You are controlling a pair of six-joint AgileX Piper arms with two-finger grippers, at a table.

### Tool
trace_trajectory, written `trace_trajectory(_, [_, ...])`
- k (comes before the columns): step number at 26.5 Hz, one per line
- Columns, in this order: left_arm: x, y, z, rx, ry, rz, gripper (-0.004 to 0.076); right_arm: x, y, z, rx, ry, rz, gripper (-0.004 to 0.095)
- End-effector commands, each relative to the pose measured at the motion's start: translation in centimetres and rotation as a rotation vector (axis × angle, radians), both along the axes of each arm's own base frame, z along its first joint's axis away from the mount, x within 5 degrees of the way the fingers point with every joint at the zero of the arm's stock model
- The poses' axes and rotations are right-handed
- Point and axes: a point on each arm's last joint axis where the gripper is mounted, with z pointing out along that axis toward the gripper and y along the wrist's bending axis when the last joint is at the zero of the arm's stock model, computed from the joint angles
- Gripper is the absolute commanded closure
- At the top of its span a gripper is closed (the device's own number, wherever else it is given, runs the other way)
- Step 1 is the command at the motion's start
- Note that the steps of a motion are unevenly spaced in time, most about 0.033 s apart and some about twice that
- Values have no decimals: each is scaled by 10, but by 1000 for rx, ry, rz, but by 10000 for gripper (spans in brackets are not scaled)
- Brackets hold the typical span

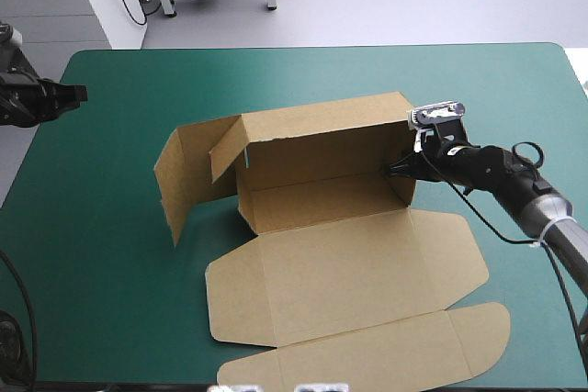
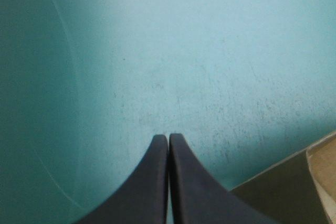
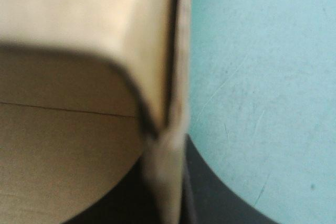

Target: Fold the box

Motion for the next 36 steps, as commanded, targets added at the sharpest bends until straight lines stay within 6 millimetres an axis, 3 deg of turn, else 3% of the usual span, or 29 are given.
trace_trajectory(1, [-6, -5, 0, -32, -58, -7, 733, -3, -2, 34, 11, 93, -33, 920])
trace_trajectory(9, [2, 2, -59, -49, 34, 39, 732, 7, -5, 94, -35, 294, -117, 920])
trace_trajectory(14, [0, 1, -63, -53, 31, 52, 732, 29, -4, 106, -55, 349, -153, 920])
trace_trajectory(24, [-2, -1, -60, -83, 27, 68, 732, 64, 4, 57, -47, 489, -164, 920])
trace_trajectory(33, [-4, -2, -61, -92, 47, 51, 732, 98, 6, 42, -86, 418, -166, 918])
trace_trajectory(35, [-3, -3, -60, -103, 42, 47, 732, 105, 7, 37, -91, 429, -162, 853])
trace_trajectory(36, [-3, -3, -60, -103, 42, 47, 732, 108, 8, 35, -82, 434, -160, 775])
